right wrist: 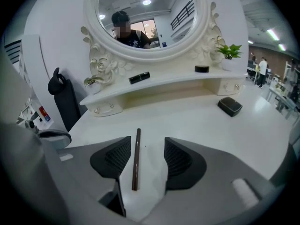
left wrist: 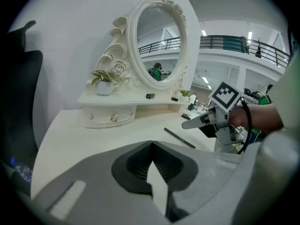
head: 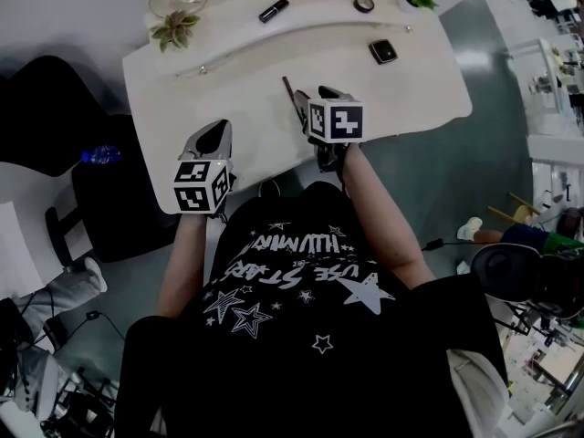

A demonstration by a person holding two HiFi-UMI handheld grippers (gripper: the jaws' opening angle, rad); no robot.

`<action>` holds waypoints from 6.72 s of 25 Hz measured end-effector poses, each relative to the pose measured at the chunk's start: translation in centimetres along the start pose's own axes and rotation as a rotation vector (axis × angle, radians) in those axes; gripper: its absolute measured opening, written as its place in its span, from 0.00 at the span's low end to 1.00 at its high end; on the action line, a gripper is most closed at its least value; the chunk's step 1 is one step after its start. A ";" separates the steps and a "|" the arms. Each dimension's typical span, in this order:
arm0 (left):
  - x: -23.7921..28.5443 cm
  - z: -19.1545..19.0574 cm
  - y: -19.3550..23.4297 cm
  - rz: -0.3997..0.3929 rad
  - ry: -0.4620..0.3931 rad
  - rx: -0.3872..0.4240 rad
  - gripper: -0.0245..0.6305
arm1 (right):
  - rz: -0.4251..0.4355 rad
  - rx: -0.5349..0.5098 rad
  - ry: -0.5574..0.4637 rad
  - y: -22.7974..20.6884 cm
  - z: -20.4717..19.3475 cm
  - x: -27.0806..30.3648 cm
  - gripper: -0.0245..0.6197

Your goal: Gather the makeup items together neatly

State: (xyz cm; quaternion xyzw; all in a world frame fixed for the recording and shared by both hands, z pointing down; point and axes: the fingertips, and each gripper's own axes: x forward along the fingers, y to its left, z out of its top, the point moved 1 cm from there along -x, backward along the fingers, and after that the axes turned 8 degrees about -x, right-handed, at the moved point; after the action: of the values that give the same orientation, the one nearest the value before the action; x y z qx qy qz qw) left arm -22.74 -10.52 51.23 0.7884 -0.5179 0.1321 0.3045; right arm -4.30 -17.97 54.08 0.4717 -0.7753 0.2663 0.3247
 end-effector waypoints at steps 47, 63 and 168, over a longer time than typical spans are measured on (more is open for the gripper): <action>5.2 0.6 -10.4 0.383 -0.079 -0.169 0.04 | -0.020 -0.216 0.004 -25.7 3.0 4.0 0.63; 4.1 0.4 -8.6 0.316 -0.075 -0.165 0.04 | 0.007 -0.241 -0.007 -20.7 2.5 2.3 0.58; -1.6 2.9 7.5 0.207 -0.093 -0.230 0.04 | 0.130 -0.473 -0.089 1.1 19.1 8.7 0.73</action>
State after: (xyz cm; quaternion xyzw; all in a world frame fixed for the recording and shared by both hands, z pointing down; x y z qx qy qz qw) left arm -30.46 -13.19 50.66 0.6961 -0.6215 0.0657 0.3534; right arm -13.13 -36.11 48.20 0.3429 -0.8583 0.0767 0.3741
